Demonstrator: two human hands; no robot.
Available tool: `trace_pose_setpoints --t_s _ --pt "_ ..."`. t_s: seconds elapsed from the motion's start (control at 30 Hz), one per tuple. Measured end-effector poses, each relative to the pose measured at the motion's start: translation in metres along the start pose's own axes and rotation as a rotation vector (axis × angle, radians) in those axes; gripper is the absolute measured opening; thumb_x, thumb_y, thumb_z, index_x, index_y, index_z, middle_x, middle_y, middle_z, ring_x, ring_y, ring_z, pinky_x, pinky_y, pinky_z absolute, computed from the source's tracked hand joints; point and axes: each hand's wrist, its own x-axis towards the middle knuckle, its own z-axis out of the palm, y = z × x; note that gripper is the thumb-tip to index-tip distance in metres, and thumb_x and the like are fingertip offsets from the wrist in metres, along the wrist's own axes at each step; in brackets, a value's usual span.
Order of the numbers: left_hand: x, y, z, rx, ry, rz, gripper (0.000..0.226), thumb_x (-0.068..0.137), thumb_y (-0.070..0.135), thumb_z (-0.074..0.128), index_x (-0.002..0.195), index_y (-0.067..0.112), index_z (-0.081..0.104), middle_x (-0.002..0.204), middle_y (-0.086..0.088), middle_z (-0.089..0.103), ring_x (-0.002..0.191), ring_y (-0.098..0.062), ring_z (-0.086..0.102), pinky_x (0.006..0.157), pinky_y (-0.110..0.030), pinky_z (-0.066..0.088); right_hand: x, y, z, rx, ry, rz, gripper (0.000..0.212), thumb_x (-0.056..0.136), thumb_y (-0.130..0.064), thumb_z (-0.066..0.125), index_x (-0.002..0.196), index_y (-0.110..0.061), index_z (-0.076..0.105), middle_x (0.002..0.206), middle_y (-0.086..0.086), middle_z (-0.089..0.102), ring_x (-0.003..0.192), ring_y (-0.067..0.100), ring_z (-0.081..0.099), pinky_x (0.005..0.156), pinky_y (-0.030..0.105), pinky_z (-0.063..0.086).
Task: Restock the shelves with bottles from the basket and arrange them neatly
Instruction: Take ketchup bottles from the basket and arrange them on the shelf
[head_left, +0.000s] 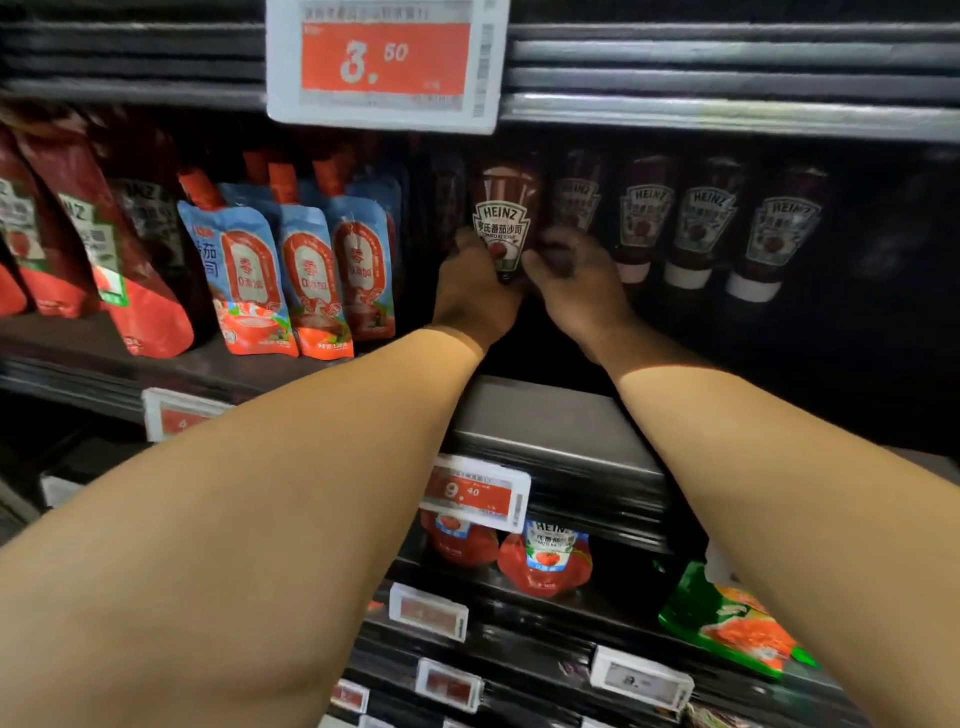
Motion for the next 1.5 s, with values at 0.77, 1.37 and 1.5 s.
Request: trace_pose_setpoints --t_s 0.77,1.37,1.5 --pt "0.036 -0.008 0.01 0.052 0.203 0.084 0.082 0.087 0.025 0.072 0.156 0.019 0.027 0.14 -0.016 0.057 0.127 -0.036 0.056 0.103 -0.037 0.045 0.033 0.006 0.026 -0.029 -0.017 -0.068 0.047 0.097 -0.003 0.053 0.142 -0.018 0.052 0.131 0.003 0.065 0.114 0.012 0.059 0.105 0.028 0.047" --pt "0.045 -0.016 0.011 -0.045 0.198 0.087 0.089 0.084 0.023 0.076 0.158 0.024 0.028 0.145 -0.007 0.056 0.134 -0.024 0.052 0.099 -0.015 0.031 0.036 0.012 0.026 0.129 -0.033 -0.009 0.051 0.093 -0.009 0.059 0.141 -0.022 0.054 0.129 0.0 0.067 0.117 0.016 0.063 0.105 0.044 0.051" --pt "0.045 -0.017 0.011 -0.056 0.18 0.084 0.091 0.082 0.022 0.078 0.158 0.024 0.029 0.146 -0.006 0.055 0.135 -0.023 0.051 0.102 -0.017 0.033 0.037 0.012 0.025 0.146 -0.019 -0.01 0.047 0.093 -0.007 0.06 0.138 -0.019 0.055 0.125 0.0 0.068 0.114 0.017 0.065 0.103 0.044 0.052"
